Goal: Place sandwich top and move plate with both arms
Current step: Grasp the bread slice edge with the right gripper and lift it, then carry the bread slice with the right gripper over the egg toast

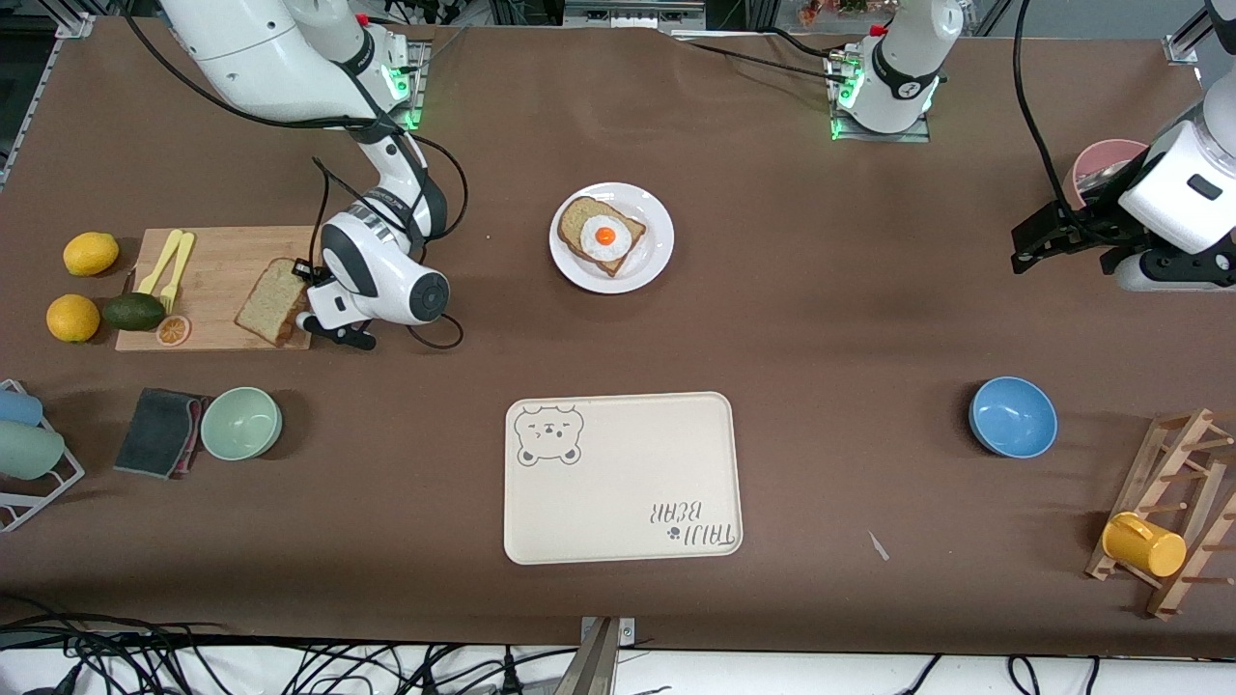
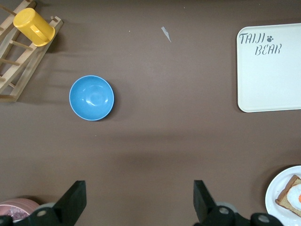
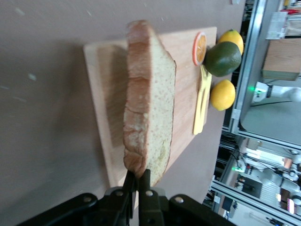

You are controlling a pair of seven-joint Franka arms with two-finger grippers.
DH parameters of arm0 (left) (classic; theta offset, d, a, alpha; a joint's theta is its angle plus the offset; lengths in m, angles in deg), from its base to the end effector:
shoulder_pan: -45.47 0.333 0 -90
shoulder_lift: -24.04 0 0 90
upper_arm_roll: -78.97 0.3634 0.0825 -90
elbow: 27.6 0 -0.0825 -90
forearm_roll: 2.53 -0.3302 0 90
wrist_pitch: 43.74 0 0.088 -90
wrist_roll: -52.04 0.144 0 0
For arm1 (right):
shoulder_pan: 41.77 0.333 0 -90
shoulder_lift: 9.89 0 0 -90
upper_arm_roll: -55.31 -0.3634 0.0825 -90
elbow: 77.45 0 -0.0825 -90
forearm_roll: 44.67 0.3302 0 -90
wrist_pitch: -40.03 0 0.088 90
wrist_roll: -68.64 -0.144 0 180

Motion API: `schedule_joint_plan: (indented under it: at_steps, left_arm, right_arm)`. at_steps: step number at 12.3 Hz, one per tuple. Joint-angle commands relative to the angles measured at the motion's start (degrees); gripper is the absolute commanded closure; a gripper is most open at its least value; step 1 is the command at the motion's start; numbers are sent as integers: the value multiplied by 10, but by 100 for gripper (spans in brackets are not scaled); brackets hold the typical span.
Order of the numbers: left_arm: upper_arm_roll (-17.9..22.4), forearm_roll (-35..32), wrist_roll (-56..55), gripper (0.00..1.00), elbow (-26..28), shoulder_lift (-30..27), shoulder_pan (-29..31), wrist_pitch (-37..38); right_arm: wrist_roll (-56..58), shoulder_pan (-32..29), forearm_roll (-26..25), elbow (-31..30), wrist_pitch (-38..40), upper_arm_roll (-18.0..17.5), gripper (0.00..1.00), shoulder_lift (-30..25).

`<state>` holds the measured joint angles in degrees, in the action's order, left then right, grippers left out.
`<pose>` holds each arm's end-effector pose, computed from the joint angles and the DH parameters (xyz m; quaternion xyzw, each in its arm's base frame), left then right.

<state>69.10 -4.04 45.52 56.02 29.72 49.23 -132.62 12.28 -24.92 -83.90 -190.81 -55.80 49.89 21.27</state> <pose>0.5317 -0.0476 0.6291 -1.0000 -0.0042 0.0024 0.0050 0.4874 0.1057 0.2336 0.8790 -0.0896 -0.1289 0.4503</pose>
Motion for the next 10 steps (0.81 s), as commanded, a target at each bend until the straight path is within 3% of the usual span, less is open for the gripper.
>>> schedule_joint_plan:
  at_steps: [1,5,8,10]
  left_arm:
    - [0,15,-5,0,-10,-2,2,12]
    - [0,14,-5,0,-9,-2,3,12]
    - [1,14,-5,0,-10,-1,3,12]
    - [1,14,-5,0,-10,-1,3,12]
  right_arm:
    - [59,0,29,59,42,-10,100,-15]
    - [58,20,84,188,155,-77,100,-12]
    - [56,71,177,285,211,-79,100,-13]
    - [36,122,211,328,219,-79,100,-13]
